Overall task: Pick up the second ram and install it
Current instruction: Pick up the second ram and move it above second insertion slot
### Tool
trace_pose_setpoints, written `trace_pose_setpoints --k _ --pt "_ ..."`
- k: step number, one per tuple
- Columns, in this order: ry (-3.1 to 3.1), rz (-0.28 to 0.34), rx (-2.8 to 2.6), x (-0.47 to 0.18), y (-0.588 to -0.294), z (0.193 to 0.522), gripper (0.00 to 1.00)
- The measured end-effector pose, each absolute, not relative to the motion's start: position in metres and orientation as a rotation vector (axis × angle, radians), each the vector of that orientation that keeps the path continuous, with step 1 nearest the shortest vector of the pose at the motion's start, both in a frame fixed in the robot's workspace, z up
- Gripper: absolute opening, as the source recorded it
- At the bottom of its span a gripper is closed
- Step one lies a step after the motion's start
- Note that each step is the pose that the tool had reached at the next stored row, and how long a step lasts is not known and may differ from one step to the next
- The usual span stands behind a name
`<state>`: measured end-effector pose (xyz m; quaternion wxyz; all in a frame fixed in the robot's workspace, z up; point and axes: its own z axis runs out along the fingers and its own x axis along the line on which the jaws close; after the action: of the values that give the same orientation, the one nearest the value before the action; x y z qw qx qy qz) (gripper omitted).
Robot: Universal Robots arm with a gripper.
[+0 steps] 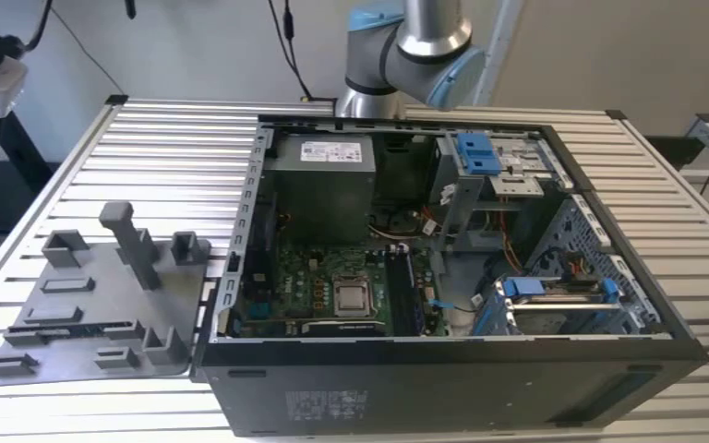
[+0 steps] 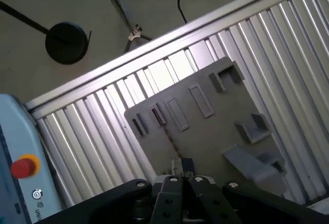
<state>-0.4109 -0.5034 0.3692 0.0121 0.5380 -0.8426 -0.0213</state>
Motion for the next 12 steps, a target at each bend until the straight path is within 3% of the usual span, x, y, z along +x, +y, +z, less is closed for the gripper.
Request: trace_pose_setpoints --k 12 --pt "-2.430 -0.059 1.947 -0.4109 -0.5033 0.3681 0.11"
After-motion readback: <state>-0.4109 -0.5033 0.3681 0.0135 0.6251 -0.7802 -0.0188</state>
